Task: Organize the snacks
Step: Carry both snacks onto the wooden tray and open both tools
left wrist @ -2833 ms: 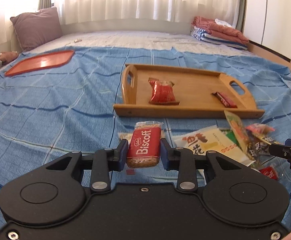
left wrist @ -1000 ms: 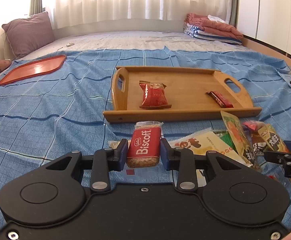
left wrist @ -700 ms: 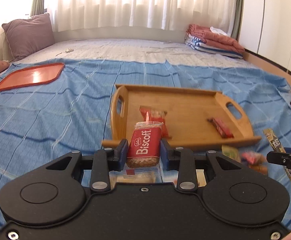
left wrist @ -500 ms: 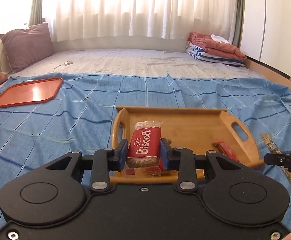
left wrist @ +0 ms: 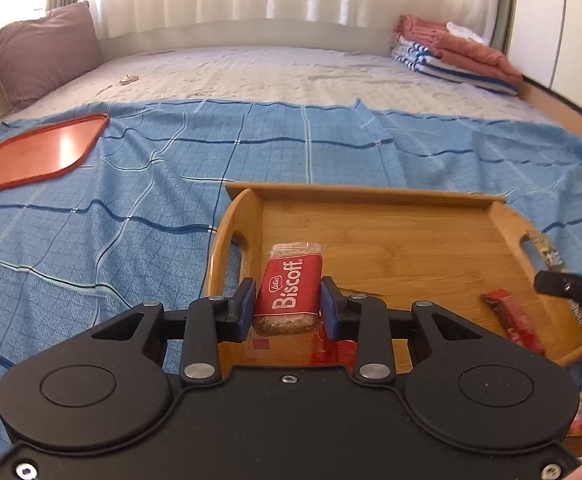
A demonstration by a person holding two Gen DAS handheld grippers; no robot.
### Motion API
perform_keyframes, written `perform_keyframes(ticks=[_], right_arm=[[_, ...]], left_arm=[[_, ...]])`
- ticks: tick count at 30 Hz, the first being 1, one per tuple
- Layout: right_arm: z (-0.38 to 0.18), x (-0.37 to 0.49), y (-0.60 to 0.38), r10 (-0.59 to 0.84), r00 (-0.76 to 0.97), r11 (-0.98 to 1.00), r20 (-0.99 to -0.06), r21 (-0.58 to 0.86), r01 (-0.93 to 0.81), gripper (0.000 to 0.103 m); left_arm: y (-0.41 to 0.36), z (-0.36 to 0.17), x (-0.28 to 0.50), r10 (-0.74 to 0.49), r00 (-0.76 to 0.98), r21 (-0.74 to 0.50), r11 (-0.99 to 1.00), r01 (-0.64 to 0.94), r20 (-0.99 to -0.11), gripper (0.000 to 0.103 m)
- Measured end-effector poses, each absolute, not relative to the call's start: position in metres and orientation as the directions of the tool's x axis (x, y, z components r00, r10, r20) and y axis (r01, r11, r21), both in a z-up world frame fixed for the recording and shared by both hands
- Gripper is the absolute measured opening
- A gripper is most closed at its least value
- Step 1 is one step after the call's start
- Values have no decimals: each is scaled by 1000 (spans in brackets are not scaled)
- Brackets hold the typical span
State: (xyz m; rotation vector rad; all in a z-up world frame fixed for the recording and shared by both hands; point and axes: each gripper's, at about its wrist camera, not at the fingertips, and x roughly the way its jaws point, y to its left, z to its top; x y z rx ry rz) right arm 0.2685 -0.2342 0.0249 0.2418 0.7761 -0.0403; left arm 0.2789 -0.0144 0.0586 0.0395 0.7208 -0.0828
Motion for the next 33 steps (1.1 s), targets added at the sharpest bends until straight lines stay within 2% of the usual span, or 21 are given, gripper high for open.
perform_keyframes(ticks=[3,24,28,30,33], right_arm=[[16,276,-234,47,706,973,-706,193,128,65],[-12,283,-230,30,707,978,-706,168,126,66],[-12,280,-229,34,712,979,-701,167,117,69],[-11,279,-229,32,717,980,-696,162,114,71],[-6,275,-227,35,730,983,-682,154,97,76]], left_arm=[[-21,48,282,-40,754,49,994,96,-656,32],[-39,27,297,-47,757,26,996,84,-652,32],[-43,28,295,-50,758,34,995,95,-650,33],[-45,29,293,-55,759,37,994,104,-649,45],[-46,31,290,-64,759,38,993,116,-648,56]])
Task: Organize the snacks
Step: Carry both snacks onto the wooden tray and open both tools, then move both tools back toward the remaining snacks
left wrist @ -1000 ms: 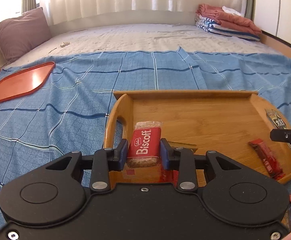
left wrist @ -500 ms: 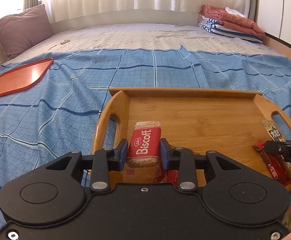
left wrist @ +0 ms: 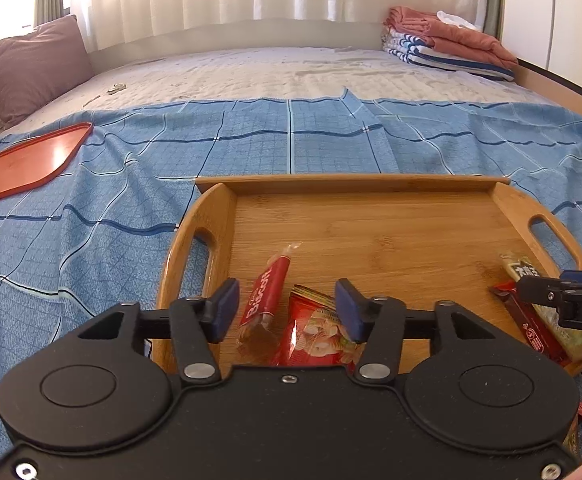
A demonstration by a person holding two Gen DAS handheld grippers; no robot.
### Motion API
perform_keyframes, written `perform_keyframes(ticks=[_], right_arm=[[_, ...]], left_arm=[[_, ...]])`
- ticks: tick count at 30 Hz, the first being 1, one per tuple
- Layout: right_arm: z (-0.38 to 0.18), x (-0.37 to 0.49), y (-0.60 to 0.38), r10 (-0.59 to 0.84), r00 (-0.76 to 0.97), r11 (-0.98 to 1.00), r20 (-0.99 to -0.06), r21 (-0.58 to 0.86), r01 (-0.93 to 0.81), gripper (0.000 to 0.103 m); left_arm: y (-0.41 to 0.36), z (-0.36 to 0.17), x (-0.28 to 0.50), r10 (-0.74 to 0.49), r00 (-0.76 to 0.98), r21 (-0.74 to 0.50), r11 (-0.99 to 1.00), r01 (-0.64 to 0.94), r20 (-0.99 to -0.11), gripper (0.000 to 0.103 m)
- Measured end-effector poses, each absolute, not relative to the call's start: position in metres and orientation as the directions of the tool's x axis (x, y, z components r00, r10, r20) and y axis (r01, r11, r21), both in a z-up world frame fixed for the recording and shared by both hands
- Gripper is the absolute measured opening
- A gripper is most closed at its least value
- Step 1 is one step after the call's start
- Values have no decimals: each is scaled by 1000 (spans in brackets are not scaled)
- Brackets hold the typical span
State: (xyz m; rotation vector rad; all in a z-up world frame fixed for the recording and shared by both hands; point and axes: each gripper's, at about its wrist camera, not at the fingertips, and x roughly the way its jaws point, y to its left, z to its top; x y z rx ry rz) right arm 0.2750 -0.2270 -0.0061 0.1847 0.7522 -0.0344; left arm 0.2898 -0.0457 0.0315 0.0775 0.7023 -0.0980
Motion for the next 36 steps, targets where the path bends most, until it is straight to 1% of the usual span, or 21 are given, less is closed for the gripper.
perform_keyframes(ticks=[1,2,4,6,10,12,15,19,23,27,31,36], right_arm=[[-4,274,-226,37,733,984,-679,153,93,76],[-2,272,-225,38,736,985,-676,151,88,77],[4,269,-223,39,744,987,-667,144,77,80],[9,265,-221,38,752,989,-658,135,68,80],[19,255,-214,36,765,993,-643,112,47,84],[25,248,-209,22,767,995,-641,89,46,86],[33,236,-205,4,770,997,-638,66,50,88],[44,213,-205,18,784,996,-620,81,41,90],[52,189,-205,29,794,995,-607,94,36,94],[54,162,-206,33,808,994,-588,102,34,97],[53,135,-206,42,819,994,-572,107,25,100],[46,98,-200,43,837,996,-546,90,8,102]], left_arm=[[-45,33,288,-70,761,36,992,122,-645,59],[-45,34,286,-73,763,37,991,126,-642,65],[-46,38,281,-71,771,46,991,129,-633,69],[-46,43,274,-71,781,55,989,134,-620,78],[-46,56,258,-94,791,54,986,159,-605,80],[-45,62,248,-101,793,54,985,167,-601,83],[-43,72,227,-118,796,60,980,190,-593,84],[-38,82,196,-146,800,65,972,225,-581,85],[-30,91,164,-172,804,42,970,238,-569,87],[-23,92,137,-190,800,16,970,242,-570,87],[-17,90,109,-215,810,-10,968,250,-545,88],[-17,83,76,-237,822,-3,961,275,-517,90]])
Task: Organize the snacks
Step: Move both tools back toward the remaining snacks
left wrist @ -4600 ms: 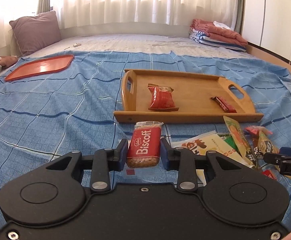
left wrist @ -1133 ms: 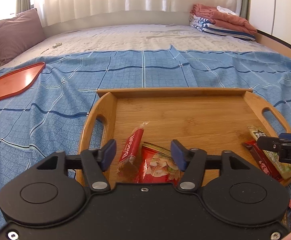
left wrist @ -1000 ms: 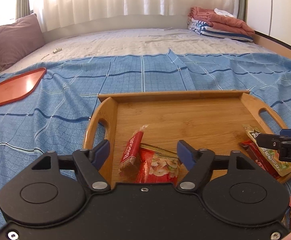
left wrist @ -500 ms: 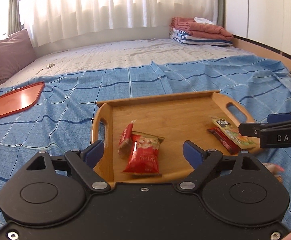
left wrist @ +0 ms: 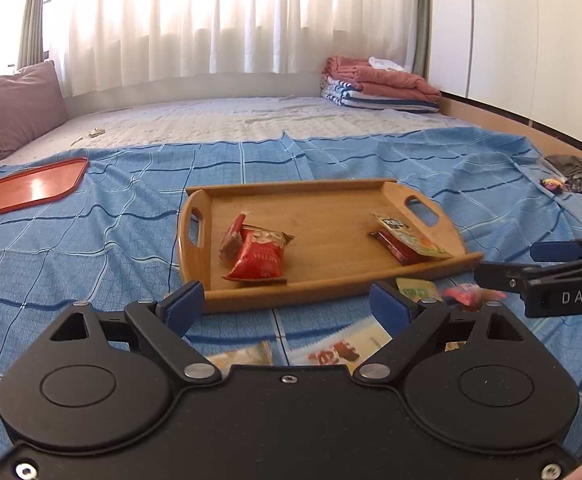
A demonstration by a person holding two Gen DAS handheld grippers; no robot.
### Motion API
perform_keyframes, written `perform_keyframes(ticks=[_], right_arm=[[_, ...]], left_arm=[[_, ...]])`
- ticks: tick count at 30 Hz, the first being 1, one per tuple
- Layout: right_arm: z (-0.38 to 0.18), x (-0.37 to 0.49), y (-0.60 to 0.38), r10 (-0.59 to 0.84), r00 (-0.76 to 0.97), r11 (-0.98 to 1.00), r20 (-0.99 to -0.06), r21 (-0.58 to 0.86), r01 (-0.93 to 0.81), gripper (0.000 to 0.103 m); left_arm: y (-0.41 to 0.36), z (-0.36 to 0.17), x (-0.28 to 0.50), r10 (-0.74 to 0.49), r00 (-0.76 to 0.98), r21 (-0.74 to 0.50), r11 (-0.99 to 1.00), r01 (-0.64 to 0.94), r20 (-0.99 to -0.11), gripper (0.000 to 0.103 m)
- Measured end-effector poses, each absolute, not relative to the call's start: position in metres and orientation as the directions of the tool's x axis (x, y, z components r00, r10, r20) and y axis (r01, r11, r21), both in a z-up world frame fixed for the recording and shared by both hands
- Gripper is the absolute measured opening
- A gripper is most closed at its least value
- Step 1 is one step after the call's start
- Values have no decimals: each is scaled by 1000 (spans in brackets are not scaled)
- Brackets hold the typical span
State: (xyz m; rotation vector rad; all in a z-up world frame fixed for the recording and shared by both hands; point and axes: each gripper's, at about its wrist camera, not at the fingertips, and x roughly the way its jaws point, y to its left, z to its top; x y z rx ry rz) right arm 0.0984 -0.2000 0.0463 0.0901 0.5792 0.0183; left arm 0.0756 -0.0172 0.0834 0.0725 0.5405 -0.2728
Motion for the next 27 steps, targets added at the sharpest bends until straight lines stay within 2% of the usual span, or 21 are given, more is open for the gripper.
perform_keyframes(ticks=[12,19,27], right_arm=[[12,21,-183,-21,862,1000,-506,1,24,103],[-10,-4,-173,-51,845,997,-532,-75,13,103],[-26,-7,-160,-28,833,996,-552,-89,-26,103]], left_arm=[[-28,52,35,-292,769,-73,949,306,-569,90],[-42,37,35,-317,735,-113,943,314,-599,91],[-65,25,46,-312,717,-127,945,300,-623,91]])
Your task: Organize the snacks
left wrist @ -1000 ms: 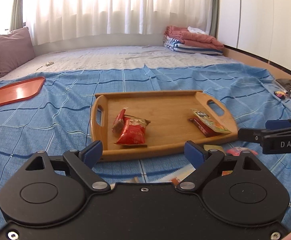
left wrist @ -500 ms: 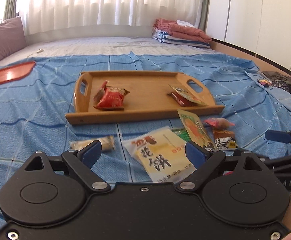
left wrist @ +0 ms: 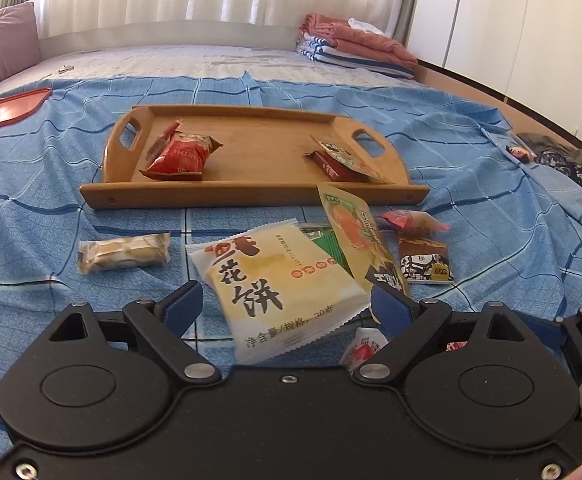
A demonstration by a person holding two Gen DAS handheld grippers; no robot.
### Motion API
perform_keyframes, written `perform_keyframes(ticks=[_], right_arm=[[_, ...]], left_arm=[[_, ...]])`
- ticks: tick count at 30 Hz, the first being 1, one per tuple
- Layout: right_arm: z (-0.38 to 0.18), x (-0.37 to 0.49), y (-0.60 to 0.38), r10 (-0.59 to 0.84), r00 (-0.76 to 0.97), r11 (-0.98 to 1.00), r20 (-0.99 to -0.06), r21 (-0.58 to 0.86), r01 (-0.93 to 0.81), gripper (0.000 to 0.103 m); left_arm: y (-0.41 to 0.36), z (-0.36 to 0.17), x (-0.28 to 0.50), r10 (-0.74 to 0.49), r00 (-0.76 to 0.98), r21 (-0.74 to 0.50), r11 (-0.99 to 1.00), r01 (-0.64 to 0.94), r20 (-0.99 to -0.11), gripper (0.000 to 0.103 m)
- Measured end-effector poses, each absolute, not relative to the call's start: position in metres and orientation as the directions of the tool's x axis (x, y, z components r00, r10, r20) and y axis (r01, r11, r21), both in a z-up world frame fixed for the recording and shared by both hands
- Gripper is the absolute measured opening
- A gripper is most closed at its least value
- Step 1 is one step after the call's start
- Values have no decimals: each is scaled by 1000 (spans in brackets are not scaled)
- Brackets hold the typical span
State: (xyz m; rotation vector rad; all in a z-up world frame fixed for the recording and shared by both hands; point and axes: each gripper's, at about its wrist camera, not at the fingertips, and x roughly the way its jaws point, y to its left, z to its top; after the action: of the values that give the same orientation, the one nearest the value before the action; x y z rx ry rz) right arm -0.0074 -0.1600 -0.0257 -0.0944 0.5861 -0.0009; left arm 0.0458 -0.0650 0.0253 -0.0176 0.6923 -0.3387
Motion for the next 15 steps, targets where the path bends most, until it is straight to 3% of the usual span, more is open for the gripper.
perform_keyframes(ticks=[15], right_arm=[[-41,-2,-155,-19,839,999,-543,-50,-10,103]], left_arm=[[-82,5,72,-247,697,-143,968,205,-673,93]])
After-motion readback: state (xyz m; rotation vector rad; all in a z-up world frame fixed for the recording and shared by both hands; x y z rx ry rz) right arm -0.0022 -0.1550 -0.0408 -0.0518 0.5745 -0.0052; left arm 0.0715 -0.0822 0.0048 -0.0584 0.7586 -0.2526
